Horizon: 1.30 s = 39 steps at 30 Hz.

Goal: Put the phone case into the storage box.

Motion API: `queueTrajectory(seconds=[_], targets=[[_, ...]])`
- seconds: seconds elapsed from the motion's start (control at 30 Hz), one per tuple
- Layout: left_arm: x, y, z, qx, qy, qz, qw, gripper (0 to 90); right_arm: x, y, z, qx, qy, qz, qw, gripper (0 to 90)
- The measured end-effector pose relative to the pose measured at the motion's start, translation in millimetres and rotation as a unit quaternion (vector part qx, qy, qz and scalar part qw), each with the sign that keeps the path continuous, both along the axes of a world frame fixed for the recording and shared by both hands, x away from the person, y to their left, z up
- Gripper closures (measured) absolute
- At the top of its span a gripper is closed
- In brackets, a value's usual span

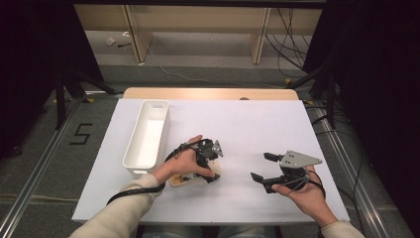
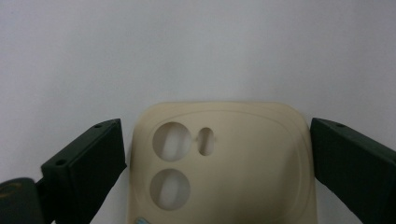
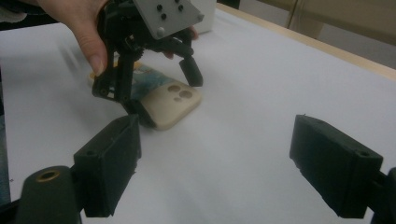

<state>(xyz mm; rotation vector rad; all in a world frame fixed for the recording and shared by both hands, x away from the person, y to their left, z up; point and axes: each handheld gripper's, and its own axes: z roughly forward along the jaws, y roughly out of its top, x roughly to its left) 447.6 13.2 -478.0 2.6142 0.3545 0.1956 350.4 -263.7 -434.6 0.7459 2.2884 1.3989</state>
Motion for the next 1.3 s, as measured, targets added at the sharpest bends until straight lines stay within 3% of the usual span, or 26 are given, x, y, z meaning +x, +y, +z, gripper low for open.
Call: queueTrajectory(seconds=[0.7, 1.3], targets=[[6.1, 0.8, -3.0, -0.009, 0.036, 0.013, 0.9992, 4.2, 0.2, 0.0, -0.2, 0.001, 0.001, 0.0, 1.0, 17.5], [6.1, -1.3, -1.3, -0.001, 0.039, 0.01, 0.9992, 6.7, 0.2, 0.0, -0.4, 0.0, 0.002, 0.0, 1.0, 17.6]])
